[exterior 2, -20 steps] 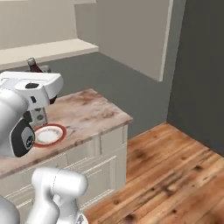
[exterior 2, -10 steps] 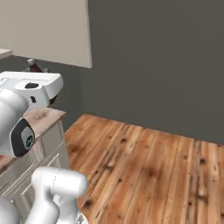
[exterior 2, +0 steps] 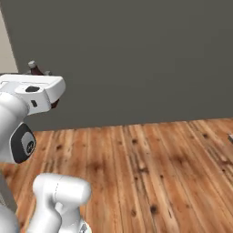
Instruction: Move the hot dog bun to the plate on the dining table and place the condiment next to that plate. Then navigate to the fridge and take the sausage and place it on the plate as well.
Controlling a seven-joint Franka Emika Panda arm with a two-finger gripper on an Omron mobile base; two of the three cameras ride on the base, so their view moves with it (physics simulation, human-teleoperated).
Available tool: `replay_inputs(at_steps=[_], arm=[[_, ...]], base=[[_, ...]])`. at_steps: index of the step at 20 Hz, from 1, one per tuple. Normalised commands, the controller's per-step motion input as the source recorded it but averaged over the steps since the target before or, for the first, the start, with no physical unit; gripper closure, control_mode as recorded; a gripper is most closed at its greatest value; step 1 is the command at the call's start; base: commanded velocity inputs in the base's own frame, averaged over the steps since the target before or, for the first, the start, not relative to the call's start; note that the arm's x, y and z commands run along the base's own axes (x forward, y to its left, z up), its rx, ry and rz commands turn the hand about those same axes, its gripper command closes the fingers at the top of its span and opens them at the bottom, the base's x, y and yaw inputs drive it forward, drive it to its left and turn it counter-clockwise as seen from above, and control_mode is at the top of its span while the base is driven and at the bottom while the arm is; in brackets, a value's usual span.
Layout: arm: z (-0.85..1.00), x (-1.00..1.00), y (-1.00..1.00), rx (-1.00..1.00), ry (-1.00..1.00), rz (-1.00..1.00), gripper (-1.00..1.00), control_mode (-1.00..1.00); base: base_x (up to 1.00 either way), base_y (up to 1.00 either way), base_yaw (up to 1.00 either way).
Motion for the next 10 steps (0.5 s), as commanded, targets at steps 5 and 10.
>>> replay_inputs(at_steps=[5,10], arm=[[0.00,0.00,0.00,0.00,0.00,0.00,1.00,1.00],[0.00,0.00,0.00,0.00,0.00,0.00,1.00,1.00]], base=[[0.49,-0.43,-0.66],[0.83,-0.38,-0.55]])
